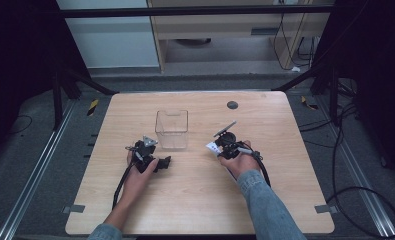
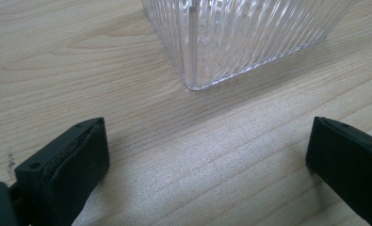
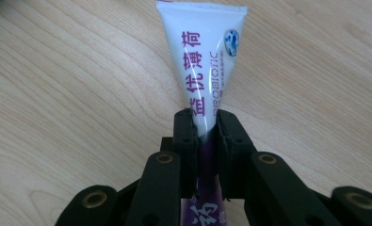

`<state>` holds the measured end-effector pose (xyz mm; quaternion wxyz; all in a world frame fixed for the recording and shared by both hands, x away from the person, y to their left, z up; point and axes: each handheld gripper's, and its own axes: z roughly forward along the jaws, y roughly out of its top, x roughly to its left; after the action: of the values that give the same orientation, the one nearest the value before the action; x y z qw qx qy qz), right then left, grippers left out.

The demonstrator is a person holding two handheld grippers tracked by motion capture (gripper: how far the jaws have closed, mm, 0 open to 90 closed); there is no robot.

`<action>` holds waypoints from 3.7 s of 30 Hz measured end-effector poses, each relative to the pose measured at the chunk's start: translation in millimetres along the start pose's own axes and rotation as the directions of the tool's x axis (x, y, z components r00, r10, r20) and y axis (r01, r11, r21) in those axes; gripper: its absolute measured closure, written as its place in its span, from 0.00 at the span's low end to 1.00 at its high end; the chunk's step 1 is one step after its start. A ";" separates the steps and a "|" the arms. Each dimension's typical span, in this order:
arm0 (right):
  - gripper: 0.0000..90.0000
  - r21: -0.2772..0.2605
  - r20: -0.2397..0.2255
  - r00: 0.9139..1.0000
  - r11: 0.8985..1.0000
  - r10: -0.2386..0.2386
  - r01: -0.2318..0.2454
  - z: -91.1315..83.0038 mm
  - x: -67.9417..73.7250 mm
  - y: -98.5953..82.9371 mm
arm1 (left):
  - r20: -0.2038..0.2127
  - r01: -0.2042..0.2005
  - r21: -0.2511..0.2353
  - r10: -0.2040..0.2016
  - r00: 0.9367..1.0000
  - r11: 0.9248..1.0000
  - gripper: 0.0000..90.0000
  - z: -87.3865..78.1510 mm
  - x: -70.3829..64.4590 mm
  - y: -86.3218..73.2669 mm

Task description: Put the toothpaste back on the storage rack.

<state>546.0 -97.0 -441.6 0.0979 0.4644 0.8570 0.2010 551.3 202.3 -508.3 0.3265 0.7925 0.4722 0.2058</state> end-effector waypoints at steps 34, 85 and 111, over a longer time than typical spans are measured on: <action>0.88 -0.330 0.008 1.000 0.944 0.017 -0.013 -65.3 -18.4 17.8 | 0.000 0.000 0.000 0.000 1.000 1.000 0.00 0.0 0.0 0.1; 0.88 -0.617 -0.039 0.999 0.786 0.025 -0.043 -77.0 13.5 93.0 | -0.006 0.006 -0.003 -0.006 1.000 1.000 0.00 0.0 -0.7 -0.1; 0.88 -0.699 -0.023 1.000 0.715 0.006 -0.020 -90.7 41.4 143.9 | -0.007 0.006 -0.003 -0.006 1.000 1.000 0.00 0.2 -0.7 0.1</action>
<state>600.0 -15.2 -296.6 0.2566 0.3973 0.7152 0.5146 551.1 201.6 -508.3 0.3266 0.7900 0.4753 0.2081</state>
